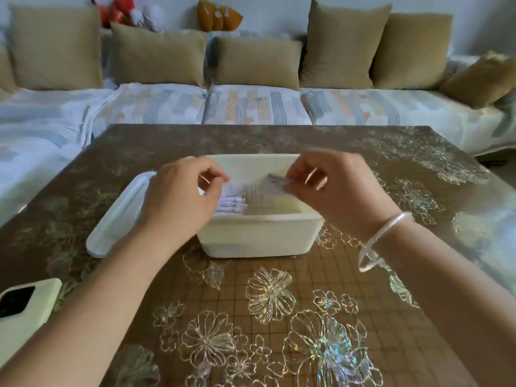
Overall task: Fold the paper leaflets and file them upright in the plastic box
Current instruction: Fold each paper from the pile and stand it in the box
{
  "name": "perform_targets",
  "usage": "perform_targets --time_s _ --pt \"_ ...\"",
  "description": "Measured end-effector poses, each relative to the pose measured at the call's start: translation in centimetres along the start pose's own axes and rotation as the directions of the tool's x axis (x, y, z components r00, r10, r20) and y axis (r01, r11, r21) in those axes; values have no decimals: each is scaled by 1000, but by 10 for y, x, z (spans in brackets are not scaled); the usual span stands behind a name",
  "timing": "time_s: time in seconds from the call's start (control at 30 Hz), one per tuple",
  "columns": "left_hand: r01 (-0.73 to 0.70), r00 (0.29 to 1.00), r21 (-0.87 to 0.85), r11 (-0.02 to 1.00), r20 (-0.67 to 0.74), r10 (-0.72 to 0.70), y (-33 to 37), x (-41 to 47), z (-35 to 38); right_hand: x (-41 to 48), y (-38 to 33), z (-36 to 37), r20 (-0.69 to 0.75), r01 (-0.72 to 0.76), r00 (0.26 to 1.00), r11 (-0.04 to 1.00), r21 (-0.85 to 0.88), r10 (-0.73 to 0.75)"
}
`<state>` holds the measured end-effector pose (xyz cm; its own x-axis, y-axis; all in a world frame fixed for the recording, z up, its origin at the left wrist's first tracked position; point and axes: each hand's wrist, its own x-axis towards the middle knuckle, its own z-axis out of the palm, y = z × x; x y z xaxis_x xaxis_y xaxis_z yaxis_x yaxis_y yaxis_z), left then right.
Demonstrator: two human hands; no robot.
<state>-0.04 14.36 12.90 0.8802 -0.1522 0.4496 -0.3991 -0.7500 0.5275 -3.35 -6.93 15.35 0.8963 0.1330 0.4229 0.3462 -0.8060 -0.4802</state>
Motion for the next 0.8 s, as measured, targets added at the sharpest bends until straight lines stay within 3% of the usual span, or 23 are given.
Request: perform_targets --time_s 0.07,0.13,0.23,0.3,0.47,0.6,0.8 --pt "35 998 138 990 46 -42 -12 25 12 28 12 5 41 -35 998 992 -117 40" --pt "34 979 216 976 191 -77 -19 45 32 52 24 24 120 -56 989 969 -239 87" --pt "37 881 337 941 433 -190 -24 66 59 77 35 57 201 -53 969 917 -395 143" --pt "6 823 403 915 518 -233 -26 72 68 85 37 71 240 -33 955 868 -496 174" --pt "-60 816 452 890 535 -216 -33 76 74 90 34 85 293 50 939 774 -631 178" --pt "-23 777 421 907 578 -249 -33 74 69 90 31 94 341 92 926 776 -624 164" --pt "-26 803 434 901 546 -240 -26 72 65 99 25 111 391 163 916 803 -574 93"
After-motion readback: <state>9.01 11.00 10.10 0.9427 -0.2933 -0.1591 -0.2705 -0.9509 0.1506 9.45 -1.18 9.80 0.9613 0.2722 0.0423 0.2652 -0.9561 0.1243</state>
